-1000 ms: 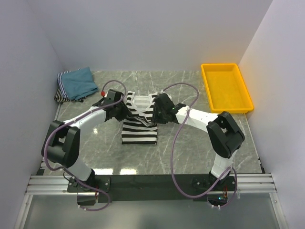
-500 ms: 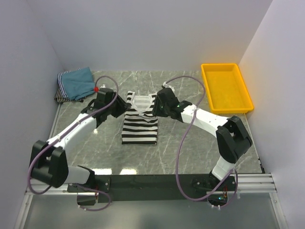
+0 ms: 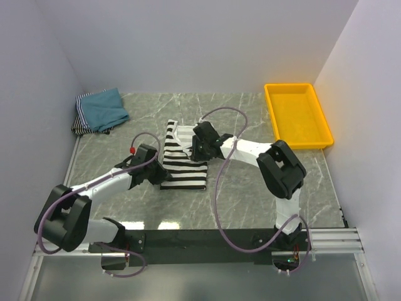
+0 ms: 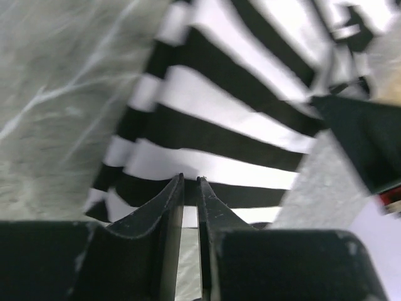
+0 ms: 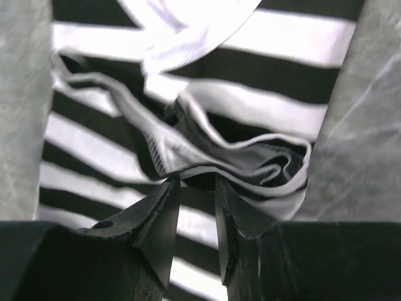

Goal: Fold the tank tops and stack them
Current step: Fold the tank top

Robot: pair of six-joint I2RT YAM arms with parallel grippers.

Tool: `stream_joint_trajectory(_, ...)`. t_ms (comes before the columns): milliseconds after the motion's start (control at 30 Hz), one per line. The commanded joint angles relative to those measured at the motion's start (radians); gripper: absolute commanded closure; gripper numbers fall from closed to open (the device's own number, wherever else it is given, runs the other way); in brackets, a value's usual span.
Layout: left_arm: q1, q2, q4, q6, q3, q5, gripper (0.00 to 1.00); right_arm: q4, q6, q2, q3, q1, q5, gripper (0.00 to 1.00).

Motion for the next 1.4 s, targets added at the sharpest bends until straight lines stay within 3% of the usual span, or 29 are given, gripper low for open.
stream_joint_trajectory(0, -0.002, 0.033, 0.078, -0.046, -0.043, 0.022, 0.80, -0.009, 0.009, 0.057, 0.082, -0.034, -0.014, 0.64)
stream_joint_trajectory(667, -0.002, 0.037, 0.072, 0.006, -0.087, 0.035, 0.71, -0.003, 0.043, -0.004, 0.127, -0.132, 0.006, 0.62)
stream_joint_trajectory(867, -0.003, -0.029, 0.074, 0.075, -0.049, 0.066, 0.57, 0.052, 0.066, -0.204, -0.129, -0.060, 0.043, 0.62)
stream_joint_trajectory(1100, -0.002, -0.204, -0.176, 0.203, 0.028, -0.055, 0.47, 0.102, 0.149, -0.461, -0.448, 0.081, 0.080, 0.57)
stream_joint_trajectory(1200, -0.002, -0.255, -0.226, 0.207, -0.015, -0.061, 0.46, 0.154, 0.193, -0.492, -0.528, 0.118, 0.037, 0.53)
stream_joint_trajectory(1367, -0.002, -0.267, -0.162, 0.200, -0.113, -0.028, 0.44, 0.221, 0.250, -0.476, -0.586, 0.141, 0.000, 0.50)
